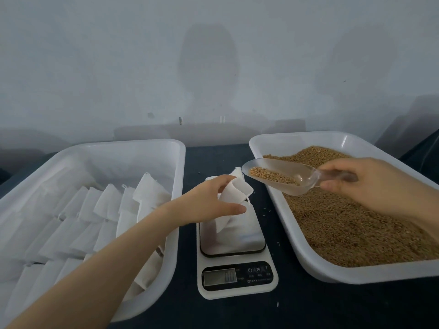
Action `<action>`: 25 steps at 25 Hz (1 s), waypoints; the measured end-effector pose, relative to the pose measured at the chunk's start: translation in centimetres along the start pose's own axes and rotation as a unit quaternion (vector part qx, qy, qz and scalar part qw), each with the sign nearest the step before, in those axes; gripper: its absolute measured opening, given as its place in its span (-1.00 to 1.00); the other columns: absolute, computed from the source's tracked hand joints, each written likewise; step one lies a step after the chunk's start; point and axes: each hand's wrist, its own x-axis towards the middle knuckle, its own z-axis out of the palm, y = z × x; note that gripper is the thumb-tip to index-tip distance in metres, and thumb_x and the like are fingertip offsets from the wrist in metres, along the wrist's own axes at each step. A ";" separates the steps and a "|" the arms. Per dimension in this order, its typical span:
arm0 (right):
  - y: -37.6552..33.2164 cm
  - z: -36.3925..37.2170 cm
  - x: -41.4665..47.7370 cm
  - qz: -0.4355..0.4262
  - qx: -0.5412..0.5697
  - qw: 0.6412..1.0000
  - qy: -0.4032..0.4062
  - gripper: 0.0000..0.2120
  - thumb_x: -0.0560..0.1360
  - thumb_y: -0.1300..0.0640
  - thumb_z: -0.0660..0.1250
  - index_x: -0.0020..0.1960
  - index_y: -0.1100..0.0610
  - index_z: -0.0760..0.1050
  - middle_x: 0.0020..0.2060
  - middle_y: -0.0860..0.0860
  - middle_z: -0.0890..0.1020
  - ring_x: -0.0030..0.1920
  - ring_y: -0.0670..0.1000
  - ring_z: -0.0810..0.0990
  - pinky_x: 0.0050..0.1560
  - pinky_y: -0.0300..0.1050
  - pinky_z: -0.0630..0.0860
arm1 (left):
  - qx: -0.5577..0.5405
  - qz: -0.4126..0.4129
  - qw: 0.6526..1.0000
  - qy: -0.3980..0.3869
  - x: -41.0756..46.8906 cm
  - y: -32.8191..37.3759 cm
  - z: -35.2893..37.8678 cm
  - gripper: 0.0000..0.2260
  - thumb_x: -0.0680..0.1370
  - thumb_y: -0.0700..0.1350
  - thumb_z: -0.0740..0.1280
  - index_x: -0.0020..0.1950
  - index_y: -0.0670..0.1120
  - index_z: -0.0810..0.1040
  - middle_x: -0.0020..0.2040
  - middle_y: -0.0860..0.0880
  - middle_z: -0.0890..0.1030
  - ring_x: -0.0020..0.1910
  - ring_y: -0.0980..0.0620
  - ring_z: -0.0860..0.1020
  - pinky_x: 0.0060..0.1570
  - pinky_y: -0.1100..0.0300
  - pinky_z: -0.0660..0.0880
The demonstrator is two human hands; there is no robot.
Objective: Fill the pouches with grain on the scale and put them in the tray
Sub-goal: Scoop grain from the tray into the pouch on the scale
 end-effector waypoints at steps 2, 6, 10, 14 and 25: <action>-0.4 -0.1 0.4 -0.011 -0.001 1.000 -0.004 -0.79 0.43 -0.03 0.38 -0.04 -0.33 0.48 -0.14 -0.41 0.55 -0.09 -0.37 0.48 -0.14 -0.29 0.35 | -0.004 0.004 1.000 0.004 0.1 0.0 0.0 -0.52 0.43 0.09 0.46 0.29 0.18 0.37 0.09 0.24 0.53 0.05 0.27 0.51 -0.09 0.45 0.40; -0.6 -0.6 1.1 -0.018 -0.016 1.000 -0.019 -0.76 0.42 0.01 0.42 -0.01 -0.28 0.52 -0.10 -0.34 0.59 -0.08 -0.31 0.53 -0.19 -0.36 0.35 | -0.012 0.000 1.000 0.006 0.3 -0.2 0.2 -0.47 0.43 0.09 0.46 0.35 0.12 0.36 0.15 0.17 0.53 0.11 0.16 0.52 0.01 0.34 0.42; -1.4 -1.3 1.6 -0.040 -0.046 0.997 -0.045 -0.74 0.41 0.00 0.42 -0.05 -0.35 0.49 -0.19 -0.48 0.57 -0.20 -0.39 0.55 -0.23 -0.34 0.35 | -0.019 0.000 1.000 0.005 0.5 -0.5 0.2 -0.42 0.44 0.10 0.44 0.41 0.08 0.34 0.22 0.16 0.50 0.17 0.15 0.50 0.04 0.36 0.40; -2.0 -1.4 2.2 -0.048 -0.077 0.995 -0.047 -0.68 0.42 -0.02 0.42 0.03 -0.39 0.46 -0.07 -0.39 0.60 -0.05 -0.31 0.54 -0.03 -0.23 0.42 | -0.018 0.003 1.000 -0.001 0.5 -0.4 0.3 -0.41 0.45 0.09 0.44 0.43 0.08 0.33 0.26 0.15 0.51 0.20 0.14 0.50 0.11 0.33 0.42; -4.3 -2.4 3.8 -0.129 -0.267 0.955 -0.020 -0.67 0.50 -0.11 0.30 0.24 -0.32 0.43 0.05 -0.21 0.63 0.02 -0.11 0.53 0.11 -0.14 0.37 | -0.017 0.025 1.000 -0.003 0.3 0.1 0.4 -0.57 0.43 0.14 0.44 0.27 0.13 0.47 0.11 0.23 0.55 0.04 0.21 0.56 0.05 0.27 0.55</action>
